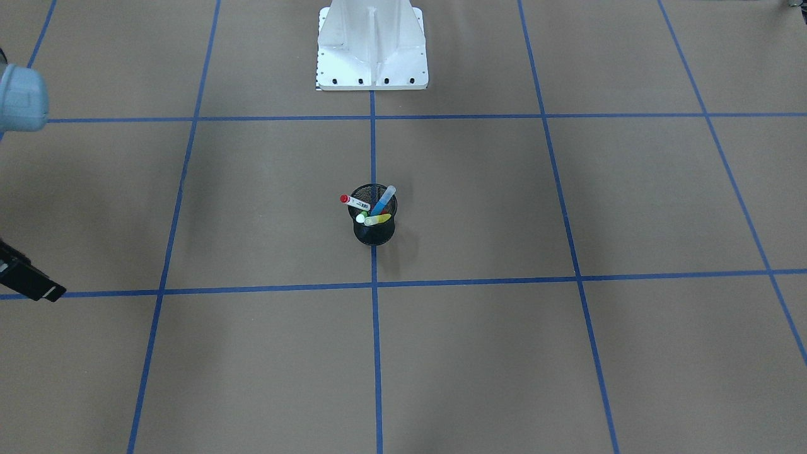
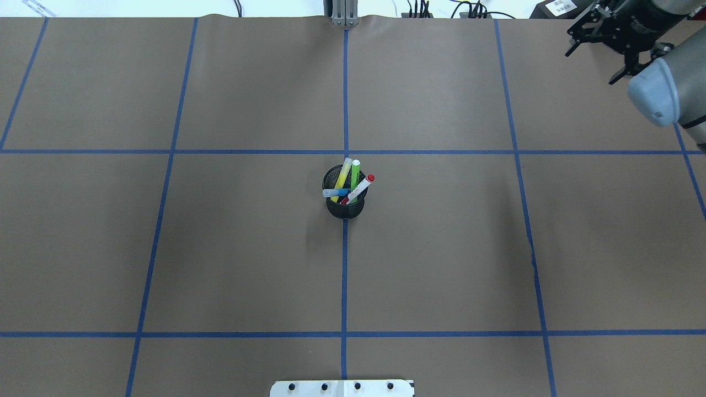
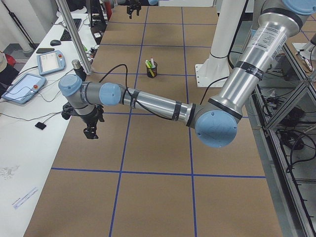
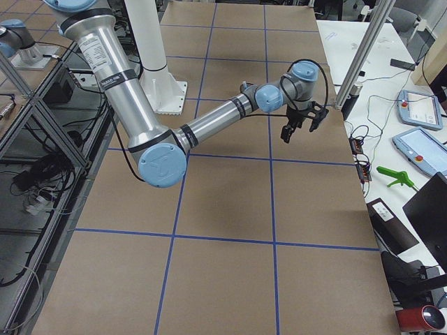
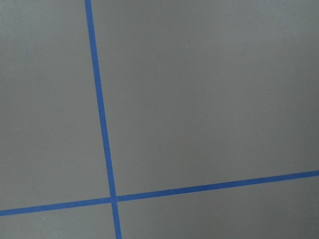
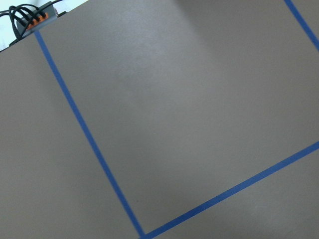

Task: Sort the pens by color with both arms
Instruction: 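Move the right gripper over the black mesh pen cup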

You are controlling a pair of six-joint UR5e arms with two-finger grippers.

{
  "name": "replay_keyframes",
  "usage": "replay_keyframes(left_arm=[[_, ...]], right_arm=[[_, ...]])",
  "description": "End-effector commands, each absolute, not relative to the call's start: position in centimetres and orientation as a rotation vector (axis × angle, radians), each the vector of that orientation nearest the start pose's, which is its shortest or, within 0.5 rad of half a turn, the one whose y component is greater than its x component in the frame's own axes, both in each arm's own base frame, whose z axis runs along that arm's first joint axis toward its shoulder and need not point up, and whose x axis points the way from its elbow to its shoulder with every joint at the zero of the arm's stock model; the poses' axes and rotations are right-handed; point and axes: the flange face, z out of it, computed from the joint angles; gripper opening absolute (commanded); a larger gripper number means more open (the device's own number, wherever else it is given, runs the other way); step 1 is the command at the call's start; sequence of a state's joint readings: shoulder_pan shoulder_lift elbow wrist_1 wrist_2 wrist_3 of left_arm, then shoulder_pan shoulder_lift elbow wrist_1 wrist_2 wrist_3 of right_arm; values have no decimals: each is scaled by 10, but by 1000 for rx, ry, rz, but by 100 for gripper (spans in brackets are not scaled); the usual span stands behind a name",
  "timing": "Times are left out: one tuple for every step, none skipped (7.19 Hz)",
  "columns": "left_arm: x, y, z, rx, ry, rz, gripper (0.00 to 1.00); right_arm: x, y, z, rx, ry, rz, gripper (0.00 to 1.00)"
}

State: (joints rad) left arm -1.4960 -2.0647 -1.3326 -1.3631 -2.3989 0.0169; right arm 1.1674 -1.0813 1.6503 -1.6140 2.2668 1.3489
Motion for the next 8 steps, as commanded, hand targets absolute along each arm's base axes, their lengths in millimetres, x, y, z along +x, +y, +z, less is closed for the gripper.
replay_keyframes(left_arm=[[-8,-686,493,28,830,104,100],[-9,-683,487,43,826,109,100],[-8,-681,476,50,827,85,100],[-7,-682,472,49,831,78,100],[9,-683,466,35,835,72,100],[33,-684,453,18,839,54,100],[57,-680,436,10,844,48,100],[78,-675,421,-3,849,33,100]], right_arm=[[-277,-612,275,-348,-861,849,100],[-323,-604,242,-393,-864,860,100],[-363,-605,208,-423,-867,852,100],[-396,-598,188,-452,-860,847,100],[-428,-582,168,-478,-858,829,100],[-446,-569,142,-485,-877,798,100],[-467,-550,117,-487,-896,751,100],[-487,-532,103,-486,-902,720,100]])
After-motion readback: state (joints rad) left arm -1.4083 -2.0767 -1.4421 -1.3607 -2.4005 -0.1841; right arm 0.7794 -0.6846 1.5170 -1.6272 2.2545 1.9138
